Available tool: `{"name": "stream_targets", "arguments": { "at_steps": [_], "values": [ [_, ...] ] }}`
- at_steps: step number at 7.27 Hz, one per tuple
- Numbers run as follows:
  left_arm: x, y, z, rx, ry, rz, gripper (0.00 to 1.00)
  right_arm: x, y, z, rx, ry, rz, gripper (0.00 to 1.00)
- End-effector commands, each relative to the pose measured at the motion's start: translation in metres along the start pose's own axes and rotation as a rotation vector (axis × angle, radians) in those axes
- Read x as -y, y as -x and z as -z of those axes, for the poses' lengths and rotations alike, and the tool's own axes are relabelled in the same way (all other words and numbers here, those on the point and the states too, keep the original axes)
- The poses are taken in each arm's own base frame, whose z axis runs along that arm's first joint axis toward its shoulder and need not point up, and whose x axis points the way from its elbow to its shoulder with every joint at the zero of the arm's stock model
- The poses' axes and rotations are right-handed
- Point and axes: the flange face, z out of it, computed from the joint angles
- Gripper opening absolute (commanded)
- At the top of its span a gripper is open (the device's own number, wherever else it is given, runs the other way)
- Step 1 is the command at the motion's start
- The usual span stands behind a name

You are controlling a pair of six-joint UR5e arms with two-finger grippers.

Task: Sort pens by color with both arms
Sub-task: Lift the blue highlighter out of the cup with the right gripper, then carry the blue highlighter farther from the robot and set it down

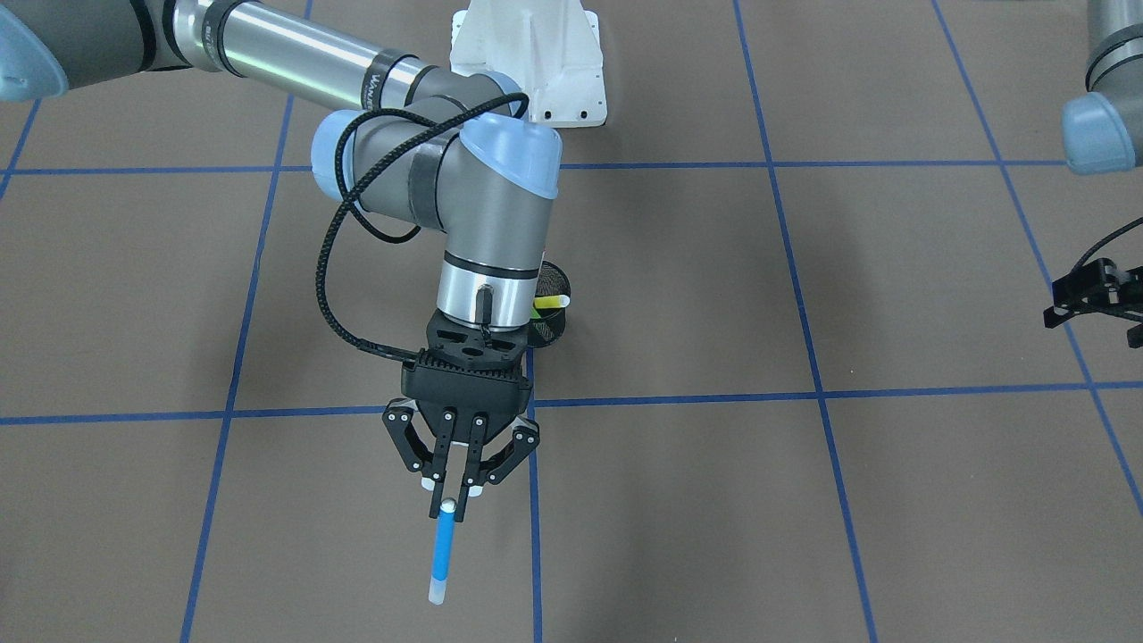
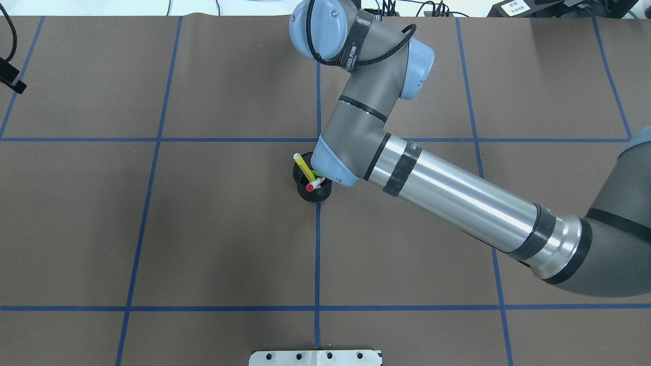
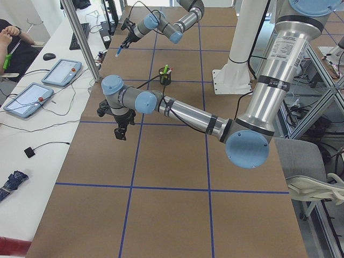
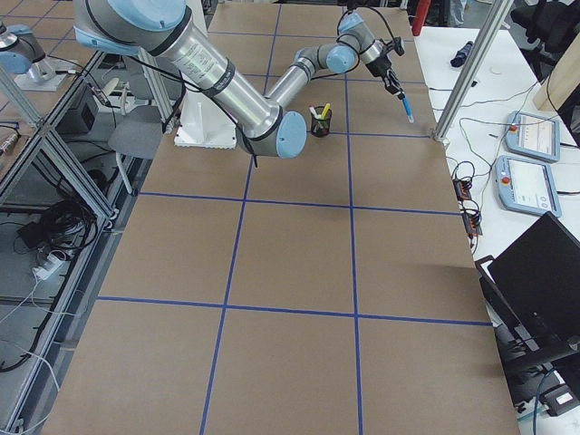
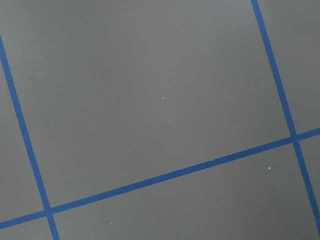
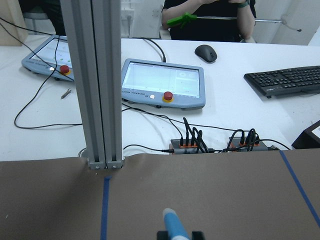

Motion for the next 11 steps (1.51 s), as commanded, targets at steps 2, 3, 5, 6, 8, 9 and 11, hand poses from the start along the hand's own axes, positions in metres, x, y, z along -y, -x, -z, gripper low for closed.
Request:
{"name": "stream_targets", "arguments": {
  "at_steps": [2, 3, 5, 6, 8, 9, 11],
  "values": [
    [0.012, 0.025, -0.033, -0.003, -0.007, -0.002, 1.00, -0.074, -0.019, -0.043, 0.035, -0.099, -0.028, 0.00],
    [0.012, 0.028, -0.037, -0.004, -0.013, 0.004, 1.00, -0.094, -0.026, -0.044, 0.103, -0.112, -0.055, 0.00],
    [0.011, 0.032, -0.045, -0.004, 0.001, 0.017, 1.00, -0.118, -0.028, -0.040, 0.096, -0.179, -0.049, 0.00],
    [0.011, 0.034, -0.053, -0.005, 0.014, 0.021, 1.00, -0.128, -0.029, -0.039, 0.082, -0.205, -0.039, 0.00],
    [0.010, 0.036, -0.056, -0.004, 0.021, 0.025, 1.00, -0.148, -0.026, -0.043, 0.066, -0.216, -0.024, 0.00],
    [0.010, 0.036, -0.057, -0.004, 0.022, 0.026, 1.00, -0.157, -0.021, -0.039, 0.107, -0.212, -0.045, 0.00],
    [0.010, 0.035, -0.058, -0.005, 0.024, 0.024, 1.00, -0.163, -0.022, -0.043, 0.153, -0.203, -0.072, 0.00]
  ]
}}
